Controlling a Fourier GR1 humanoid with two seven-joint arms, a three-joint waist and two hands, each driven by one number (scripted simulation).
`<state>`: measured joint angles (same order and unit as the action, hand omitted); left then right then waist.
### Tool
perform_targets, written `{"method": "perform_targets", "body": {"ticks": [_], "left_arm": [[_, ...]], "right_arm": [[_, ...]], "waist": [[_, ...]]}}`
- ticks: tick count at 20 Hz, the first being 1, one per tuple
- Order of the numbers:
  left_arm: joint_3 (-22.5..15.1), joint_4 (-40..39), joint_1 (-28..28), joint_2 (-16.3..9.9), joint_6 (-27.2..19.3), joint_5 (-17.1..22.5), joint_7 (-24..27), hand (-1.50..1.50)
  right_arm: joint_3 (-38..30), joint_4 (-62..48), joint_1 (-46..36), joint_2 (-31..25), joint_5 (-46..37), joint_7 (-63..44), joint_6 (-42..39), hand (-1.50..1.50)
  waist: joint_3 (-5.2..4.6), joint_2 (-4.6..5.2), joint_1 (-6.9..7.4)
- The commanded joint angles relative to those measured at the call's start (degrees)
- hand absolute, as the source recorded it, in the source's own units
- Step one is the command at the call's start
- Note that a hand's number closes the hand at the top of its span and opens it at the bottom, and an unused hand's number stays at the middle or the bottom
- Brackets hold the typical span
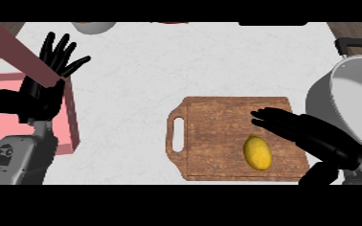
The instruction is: Pick the lemon from the cutting board and place it in the pot
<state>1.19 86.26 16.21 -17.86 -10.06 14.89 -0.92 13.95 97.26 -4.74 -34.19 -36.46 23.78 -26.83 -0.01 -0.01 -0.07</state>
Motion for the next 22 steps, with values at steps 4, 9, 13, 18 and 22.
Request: {"method": "perform_targets", "body": {"ticks": [4,9,13,18,22], "left_arm": [[-0.36,-1.39,1.56,2.63,-0.53,-3.68,-0.8,0.0],[-0.33,1.56,-0.48,5.12,-0.9,-5.37,0.26,0.0],[1.4,3.93,-1.41,3.4,1.19,-4.68,-1.78,0.0],[3.7,0.38,2.2,3.09,1.95,-5.16,-3.29,0.0],[4.1,-3.34,5.35,3.65,2.18,-4.82,-2.3,0.0]], "right_arm": [[0.64,-3.84,-0.55,4.81,-8.14,-1.06,2.28,-1.5],[2.25,-3.36,0.72,8.89,-11.04,-0.89,1.84,-1.5],[3.59,-12.38,0.16,11.7,-14.53,4.14,7.57,-1.5],[4.38,-12.56,0.58,14.91,-16.46,3.45,6.94,-1.5],[7.17,-13.53,-0.77,13.59,-18.48,11.45,10.96,1.5]], "waist": [[0.02,0.02,-0.05],[0.02,-0.01,0.04],[0.03,0.01,0.2],[0.02,0.02,-0.02],[0.03,0.12,-0.29]]}}
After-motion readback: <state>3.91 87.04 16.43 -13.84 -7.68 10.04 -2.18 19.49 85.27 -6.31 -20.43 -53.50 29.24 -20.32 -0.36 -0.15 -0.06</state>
